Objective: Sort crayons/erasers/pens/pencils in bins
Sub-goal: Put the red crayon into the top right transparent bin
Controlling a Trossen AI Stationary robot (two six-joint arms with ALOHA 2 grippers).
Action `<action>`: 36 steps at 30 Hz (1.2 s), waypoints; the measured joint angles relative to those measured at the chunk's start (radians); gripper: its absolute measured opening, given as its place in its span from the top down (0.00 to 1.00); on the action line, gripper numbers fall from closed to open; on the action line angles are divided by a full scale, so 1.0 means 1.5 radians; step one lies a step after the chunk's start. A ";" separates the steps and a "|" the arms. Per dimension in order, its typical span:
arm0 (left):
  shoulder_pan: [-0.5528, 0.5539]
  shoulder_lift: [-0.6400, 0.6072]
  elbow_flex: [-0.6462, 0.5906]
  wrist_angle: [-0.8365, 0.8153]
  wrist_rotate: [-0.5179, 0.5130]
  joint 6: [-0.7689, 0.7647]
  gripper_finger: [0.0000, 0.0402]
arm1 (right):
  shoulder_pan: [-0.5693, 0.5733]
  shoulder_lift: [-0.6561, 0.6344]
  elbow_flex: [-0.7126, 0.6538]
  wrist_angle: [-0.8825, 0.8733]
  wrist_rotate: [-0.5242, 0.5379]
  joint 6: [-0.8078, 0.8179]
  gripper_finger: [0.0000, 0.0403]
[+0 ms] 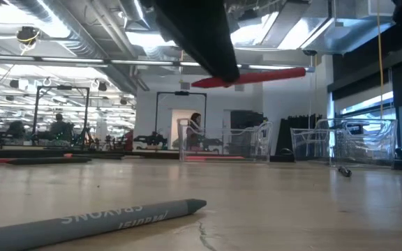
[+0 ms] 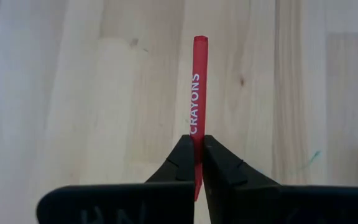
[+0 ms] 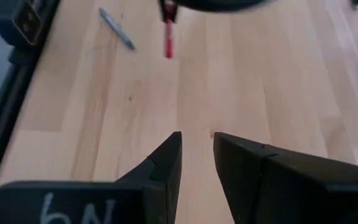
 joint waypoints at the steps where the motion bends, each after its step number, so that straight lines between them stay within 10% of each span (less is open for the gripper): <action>1: 0.002 0.000 0.002 0.000 -0.004 0.001 1.00 | -0.006 0.000 -0.002 0.014 -0.012 -0.011 0.76; 17: 0.016 0.000 0.006 0.003 -0.025 0.018 1.00 | -0.124 0.055 -0.003 0.151 -0.099 -0.200 0.55; 36: 0.016 -0.001 0.006 0.003 -0.038 0.018 1.00 | -0.198 0.140 -0.003 0.251 -0.168 -0.295 0.57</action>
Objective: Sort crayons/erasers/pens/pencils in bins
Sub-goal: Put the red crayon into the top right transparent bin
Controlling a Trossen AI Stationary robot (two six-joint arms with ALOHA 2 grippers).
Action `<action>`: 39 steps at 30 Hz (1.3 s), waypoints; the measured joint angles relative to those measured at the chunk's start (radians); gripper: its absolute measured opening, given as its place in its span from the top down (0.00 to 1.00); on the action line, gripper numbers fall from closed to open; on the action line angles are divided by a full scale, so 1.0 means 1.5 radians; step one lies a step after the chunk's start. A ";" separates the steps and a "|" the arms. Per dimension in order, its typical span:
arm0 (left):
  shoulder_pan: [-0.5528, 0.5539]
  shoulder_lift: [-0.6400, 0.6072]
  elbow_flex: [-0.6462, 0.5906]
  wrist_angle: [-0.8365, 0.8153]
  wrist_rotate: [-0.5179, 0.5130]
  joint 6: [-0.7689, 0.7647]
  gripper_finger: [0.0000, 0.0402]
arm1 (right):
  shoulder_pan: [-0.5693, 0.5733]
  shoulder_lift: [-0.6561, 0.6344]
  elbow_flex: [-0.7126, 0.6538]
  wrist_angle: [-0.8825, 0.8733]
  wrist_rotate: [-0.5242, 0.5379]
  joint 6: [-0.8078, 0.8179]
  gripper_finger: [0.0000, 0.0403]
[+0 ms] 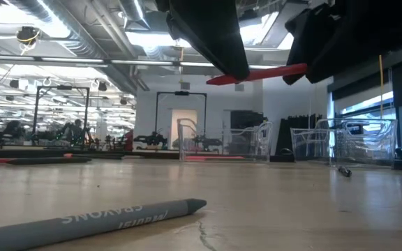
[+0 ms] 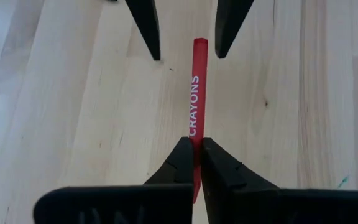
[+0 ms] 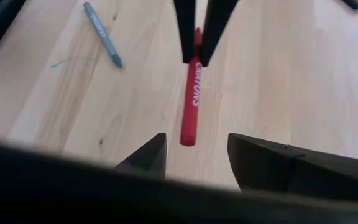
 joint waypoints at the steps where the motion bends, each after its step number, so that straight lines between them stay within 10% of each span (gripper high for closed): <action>1: 0.000 0.000 0.000 0.000 0.000 0.000 1.00 | -0.002 0.002 0.000 0.003 -0.007 -0.003 0.57; 15: 0.000 0.000 0.000 0.000 -0.001 -0.001 1.00 | -0.010 0.020 0.000 0.035 -0.016 -0.018 0.58; 39: 0.000 0.000 0.000 0.000 -0.002 -0.003 1.00 | -0.017 0.021 0.000 0.043 -0.017 -0.018 0.90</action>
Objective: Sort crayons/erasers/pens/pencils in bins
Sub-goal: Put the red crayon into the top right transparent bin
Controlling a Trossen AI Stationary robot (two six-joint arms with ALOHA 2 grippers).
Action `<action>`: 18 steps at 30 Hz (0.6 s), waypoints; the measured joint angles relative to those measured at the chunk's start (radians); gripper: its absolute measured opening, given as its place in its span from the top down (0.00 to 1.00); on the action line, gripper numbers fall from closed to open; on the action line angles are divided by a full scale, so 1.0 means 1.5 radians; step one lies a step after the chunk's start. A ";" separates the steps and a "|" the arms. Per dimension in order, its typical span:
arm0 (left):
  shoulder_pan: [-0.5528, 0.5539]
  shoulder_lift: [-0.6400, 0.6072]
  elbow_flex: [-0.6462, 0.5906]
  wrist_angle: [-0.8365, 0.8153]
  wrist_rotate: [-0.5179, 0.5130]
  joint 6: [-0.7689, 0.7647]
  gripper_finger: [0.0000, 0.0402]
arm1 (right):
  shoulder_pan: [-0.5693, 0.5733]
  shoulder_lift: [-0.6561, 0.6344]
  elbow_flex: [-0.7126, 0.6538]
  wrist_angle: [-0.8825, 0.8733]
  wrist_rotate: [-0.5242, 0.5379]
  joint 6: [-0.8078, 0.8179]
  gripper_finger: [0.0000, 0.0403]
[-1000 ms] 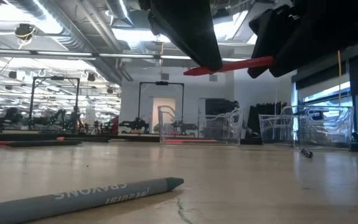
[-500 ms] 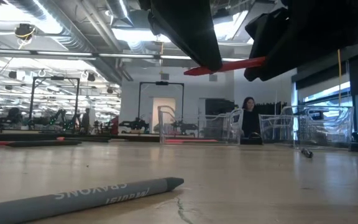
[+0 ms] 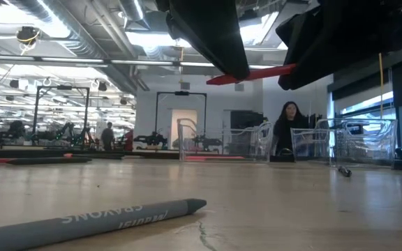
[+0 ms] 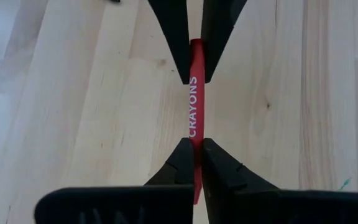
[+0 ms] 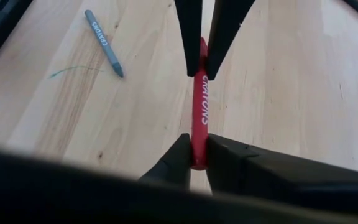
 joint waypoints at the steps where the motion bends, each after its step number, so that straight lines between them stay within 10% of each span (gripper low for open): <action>1: 0.000 0.000 0.000 0.000 0.000 -0.001 1.00 | 0.000 0.000 0.000 0.000 0.001 0.000 0.90; 18: 0.000 0.000 0.000 0.004 0.005 0.002 0.87 | 0.000 0.000 0.000 0.001 0.001 0.000 0.91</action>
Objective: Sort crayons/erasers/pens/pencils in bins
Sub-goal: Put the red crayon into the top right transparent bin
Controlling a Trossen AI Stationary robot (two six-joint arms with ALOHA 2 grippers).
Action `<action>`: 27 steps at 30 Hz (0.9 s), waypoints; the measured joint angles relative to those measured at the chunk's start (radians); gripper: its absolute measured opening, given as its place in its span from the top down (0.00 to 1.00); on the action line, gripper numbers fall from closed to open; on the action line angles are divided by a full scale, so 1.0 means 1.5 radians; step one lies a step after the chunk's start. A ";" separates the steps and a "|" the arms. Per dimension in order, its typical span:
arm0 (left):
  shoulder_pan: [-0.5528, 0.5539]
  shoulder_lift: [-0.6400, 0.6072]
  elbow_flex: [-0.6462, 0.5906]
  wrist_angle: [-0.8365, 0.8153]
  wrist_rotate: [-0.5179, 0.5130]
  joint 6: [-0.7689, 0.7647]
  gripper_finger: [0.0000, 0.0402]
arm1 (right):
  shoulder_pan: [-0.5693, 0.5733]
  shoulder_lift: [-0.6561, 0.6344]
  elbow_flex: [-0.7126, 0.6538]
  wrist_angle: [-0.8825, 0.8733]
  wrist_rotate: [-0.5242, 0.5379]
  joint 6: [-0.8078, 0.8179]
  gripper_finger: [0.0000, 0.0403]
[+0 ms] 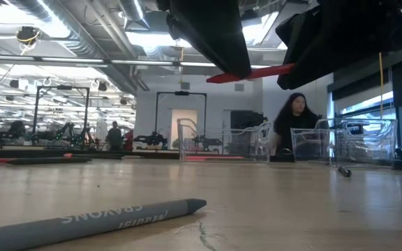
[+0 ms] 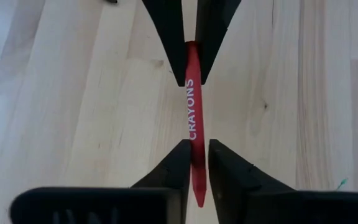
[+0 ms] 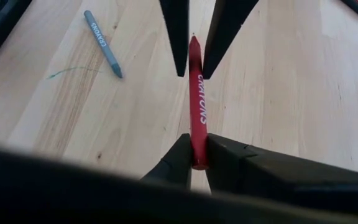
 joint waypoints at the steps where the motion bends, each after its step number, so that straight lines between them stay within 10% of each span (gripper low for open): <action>1: 0.000 0.000 0.000 0.002 0.000 0.000 0.86 | 0.000 0.000 0.000 0.000 0.000 0.000 0.91; 27: -0.008 -0.026 0.000 -0.015 -0.171 -0.055 0.80 | 0.000 -0.116 0.002 -0.205 0.088 0.141 0.90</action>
